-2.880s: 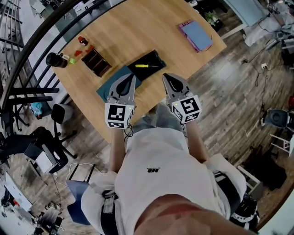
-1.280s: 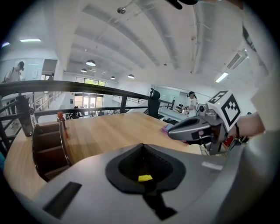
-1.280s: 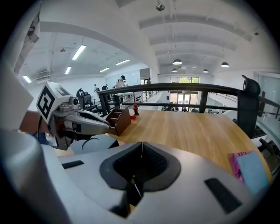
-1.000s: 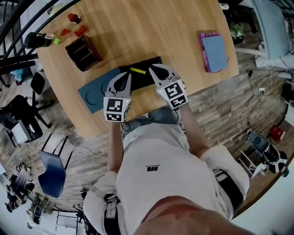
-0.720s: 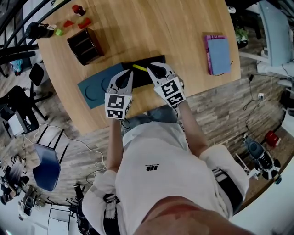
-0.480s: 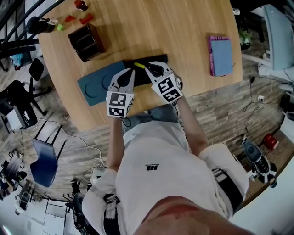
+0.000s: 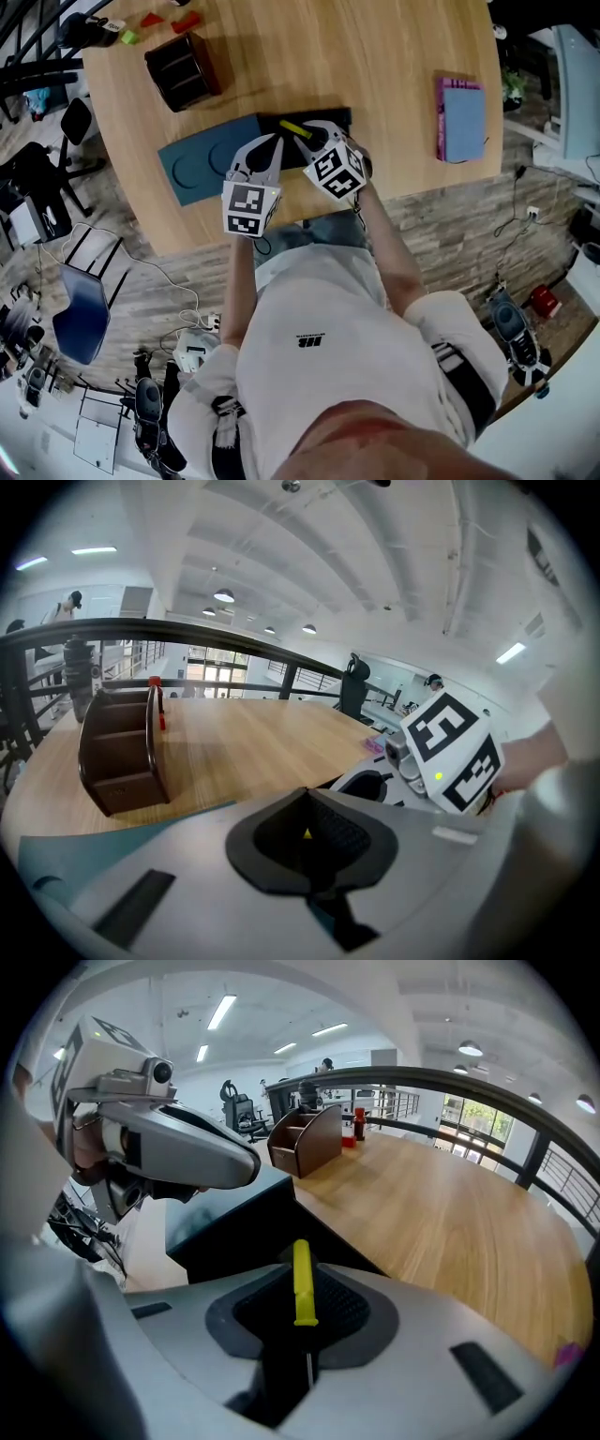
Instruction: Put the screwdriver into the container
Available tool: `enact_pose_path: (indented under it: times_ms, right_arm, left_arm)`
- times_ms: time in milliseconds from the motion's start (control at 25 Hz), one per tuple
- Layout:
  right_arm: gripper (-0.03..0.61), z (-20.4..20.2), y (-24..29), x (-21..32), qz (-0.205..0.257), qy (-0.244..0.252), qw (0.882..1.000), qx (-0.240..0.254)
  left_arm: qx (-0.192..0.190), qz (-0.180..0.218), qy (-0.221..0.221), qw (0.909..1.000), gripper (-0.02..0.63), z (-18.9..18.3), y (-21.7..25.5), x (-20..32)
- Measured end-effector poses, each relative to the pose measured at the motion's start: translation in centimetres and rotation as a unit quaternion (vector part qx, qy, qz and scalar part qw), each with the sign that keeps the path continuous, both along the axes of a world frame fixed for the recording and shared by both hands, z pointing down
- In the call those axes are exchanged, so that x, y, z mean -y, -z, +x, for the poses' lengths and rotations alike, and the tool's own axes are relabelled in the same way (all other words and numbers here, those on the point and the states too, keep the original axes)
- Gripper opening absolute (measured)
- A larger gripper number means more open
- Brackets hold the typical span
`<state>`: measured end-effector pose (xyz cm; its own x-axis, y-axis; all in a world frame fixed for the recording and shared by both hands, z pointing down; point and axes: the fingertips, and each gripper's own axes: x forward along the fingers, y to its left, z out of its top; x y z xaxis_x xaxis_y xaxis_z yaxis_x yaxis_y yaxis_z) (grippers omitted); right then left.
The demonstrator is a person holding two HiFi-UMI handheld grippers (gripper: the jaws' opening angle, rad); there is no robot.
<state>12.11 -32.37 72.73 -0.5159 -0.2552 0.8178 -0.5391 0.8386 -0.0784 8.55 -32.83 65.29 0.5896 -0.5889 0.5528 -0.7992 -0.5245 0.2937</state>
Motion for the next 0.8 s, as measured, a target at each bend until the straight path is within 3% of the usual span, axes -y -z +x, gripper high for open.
enact_pose_path:
  times_ms: [520, 800]
  right_arm:
    - [0.075, -0.4, -2.8, -0.3, -0.010, 0.044, 0.998, -0.044]
    - [0.064, -0.5, -2.8, -0.3, -0.004, 0.031, 0.999, -0.034]
  left_arm:
    - [0.001, 0.004, 0.028, 0.9996, 0.008, -0.6, 0.5, -0.8]
    - [0.003, 0.006, 0.027, 0.9996, 0.008, -1.2, 1.1, -1.2]
